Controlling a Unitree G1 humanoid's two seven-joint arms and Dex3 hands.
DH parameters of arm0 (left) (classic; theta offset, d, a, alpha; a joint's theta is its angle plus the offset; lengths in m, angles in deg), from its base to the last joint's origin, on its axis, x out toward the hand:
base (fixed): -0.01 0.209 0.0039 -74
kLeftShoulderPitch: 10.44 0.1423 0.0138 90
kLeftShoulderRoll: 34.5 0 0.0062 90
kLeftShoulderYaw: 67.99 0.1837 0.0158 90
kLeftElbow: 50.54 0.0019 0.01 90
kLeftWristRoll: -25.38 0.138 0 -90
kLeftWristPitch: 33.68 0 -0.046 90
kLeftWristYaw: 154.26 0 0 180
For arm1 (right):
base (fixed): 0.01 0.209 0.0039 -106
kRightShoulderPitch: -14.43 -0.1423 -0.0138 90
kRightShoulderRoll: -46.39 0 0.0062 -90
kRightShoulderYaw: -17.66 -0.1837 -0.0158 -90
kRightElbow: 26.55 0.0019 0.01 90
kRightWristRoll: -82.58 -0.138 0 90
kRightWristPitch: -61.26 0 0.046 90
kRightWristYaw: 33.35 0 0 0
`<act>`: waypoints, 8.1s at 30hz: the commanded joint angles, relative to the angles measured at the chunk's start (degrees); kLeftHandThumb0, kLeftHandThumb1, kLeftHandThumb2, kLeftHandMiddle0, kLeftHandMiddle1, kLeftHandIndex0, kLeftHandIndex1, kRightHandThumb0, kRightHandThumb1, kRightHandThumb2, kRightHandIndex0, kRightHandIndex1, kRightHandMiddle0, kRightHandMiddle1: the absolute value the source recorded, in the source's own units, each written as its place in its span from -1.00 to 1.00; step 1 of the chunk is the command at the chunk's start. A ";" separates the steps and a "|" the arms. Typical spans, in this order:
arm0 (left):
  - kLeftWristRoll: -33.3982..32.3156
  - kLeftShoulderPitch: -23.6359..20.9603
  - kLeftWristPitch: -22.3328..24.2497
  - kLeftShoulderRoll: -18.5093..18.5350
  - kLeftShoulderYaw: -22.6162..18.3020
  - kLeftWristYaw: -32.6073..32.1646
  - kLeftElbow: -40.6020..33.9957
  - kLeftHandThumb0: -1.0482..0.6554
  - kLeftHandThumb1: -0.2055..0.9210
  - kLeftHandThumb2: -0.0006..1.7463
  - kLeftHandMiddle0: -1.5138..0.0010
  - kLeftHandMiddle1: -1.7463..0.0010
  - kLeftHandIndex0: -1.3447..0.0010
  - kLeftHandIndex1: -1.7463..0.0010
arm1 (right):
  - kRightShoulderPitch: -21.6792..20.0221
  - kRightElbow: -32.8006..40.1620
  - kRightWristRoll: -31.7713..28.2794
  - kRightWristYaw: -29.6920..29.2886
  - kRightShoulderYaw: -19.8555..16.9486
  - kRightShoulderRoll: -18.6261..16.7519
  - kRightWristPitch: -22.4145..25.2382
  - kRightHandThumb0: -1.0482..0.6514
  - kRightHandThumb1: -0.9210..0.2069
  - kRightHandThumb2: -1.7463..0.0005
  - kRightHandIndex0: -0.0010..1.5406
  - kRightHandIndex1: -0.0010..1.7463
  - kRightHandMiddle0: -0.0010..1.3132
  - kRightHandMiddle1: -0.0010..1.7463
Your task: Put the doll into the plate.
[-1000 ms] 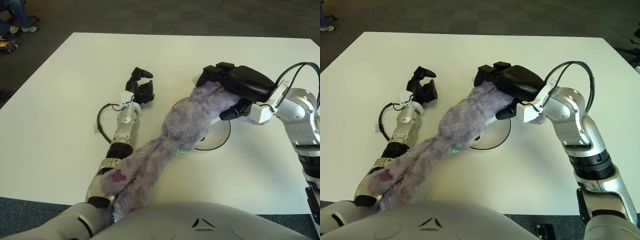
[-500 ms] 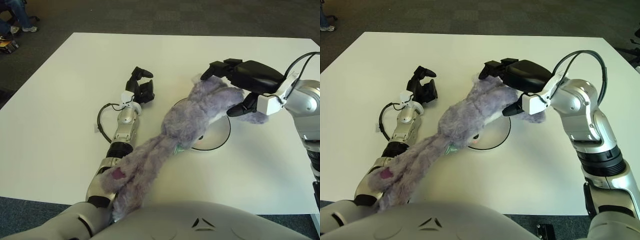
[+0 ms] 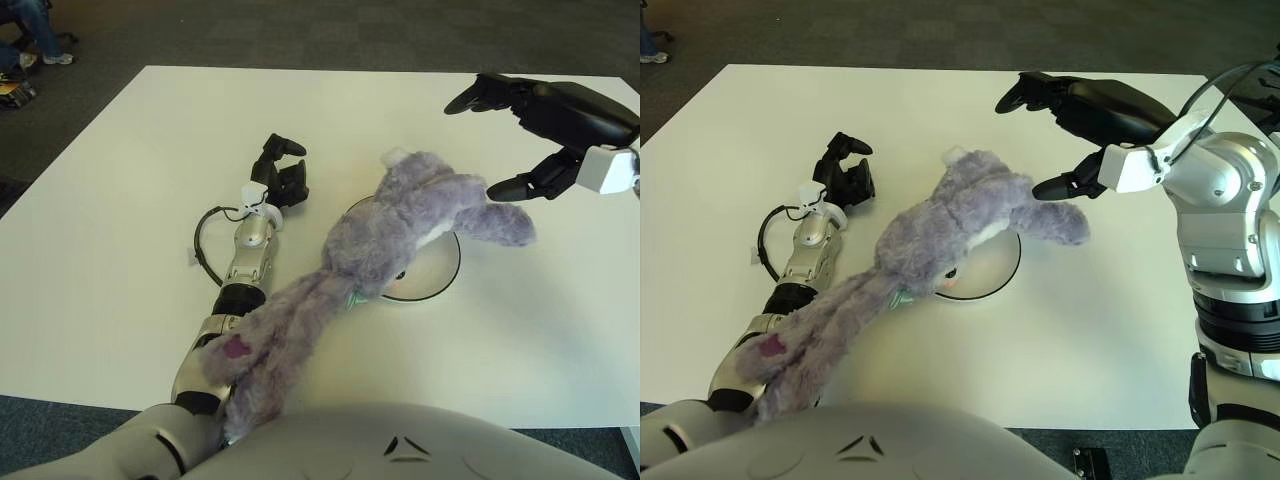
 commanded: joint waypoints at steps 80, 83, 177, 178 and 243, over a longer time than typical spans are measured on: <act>-0.35 2.74 -0.39 1.08 -0.47 0.39 1.86 -0.25 0.35 0.17 -0.55 -1.00 0.36 -1.00 | -4.17 -40.52 5.26 -44.40 0.25 -20.92 -12.37 0.23 0.14 -0.46 -0.04 0.71 -0.30 0.97; -0.44 2.66 -0.66 1.07 -0.55 0.40 2.15 -0.25 0.34 0.17 -0.55 -1.00 0.36 -1.00 | -4.10 -41.35 5.66 -45.40 0.74 -20.58 -13.68 0.23 0.12 -0.45 -0.06 0.70 -0.30 0.98; -1.36 1.57 0.14 2.42 -2.22 2.03 3.25 -0.26 0.31 0.20 -0.52 -1.00 0.34 -1.00 | 4.67 -50.05 -28.00 -32.02 -12.36 -33.93 -6.43 0.23 0.57 -0.87 0.08 0.97 -0.11 1.00; -1.42 1.52 0.20 2.47 -2.26 2.08 3.28 -0.26 0.31 0.20 -0.52 -1.00 0.34 -1.00 | 4.67 -50.04 -27.96 -32.07 -12.30 -33.99 -6.41 0.23 0.57 -0.87 0.08 0.97 -0.11 1.00; -2.21 2.40 3.37 2.89 -2.01 2.27 0.51 -0.26 0.26 0.24 -0.51 -1.00 0.31 -1.00 | 6.38 -53.91 -27.41 -31.33 -9.85 -35.19 -7.84 0.22 0.78 -1.00 0.18 1.00 0.11 0.91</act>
